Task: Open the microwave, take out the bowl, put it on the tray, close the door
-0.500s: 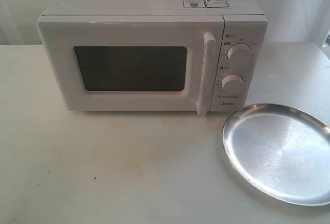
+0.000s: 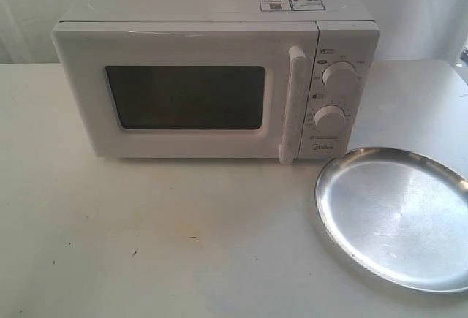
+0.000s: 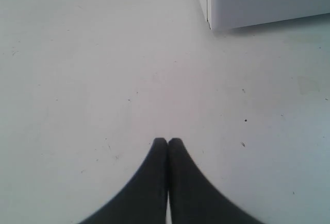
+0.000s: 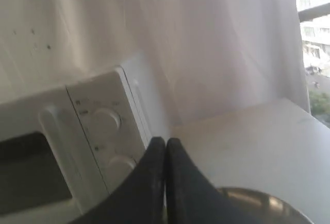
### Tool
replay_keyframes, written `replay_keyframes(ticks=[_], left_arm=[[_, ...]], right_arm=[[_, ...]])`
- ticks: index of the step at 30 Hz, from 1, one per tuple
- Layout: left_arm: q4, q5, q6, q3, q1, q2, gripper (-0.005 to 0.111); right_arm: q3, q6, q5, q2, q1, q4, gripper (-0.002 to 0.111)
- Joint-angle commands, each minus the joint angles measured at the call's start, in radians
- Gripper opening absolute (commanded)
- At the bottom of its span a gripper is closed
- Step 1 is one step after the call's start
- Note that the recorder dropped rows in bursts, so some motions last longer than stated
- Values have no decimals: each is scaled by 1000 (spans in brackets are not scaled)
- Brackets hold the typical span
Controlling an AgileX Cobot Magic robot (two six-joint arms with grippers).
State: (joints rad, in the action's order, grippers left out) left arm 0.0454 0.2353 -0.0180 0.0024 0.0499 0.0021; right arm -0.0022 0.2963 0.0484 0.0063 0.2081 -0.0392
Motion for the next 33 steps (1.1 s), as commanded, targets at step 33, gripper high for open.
replay_keyframes(ticks=[33], left_arm=[[-7, -1, -4, -2, -4, -2, 0]], right_arm=[[-779, 188, 1173, 1786, -40, 1352, 0]])
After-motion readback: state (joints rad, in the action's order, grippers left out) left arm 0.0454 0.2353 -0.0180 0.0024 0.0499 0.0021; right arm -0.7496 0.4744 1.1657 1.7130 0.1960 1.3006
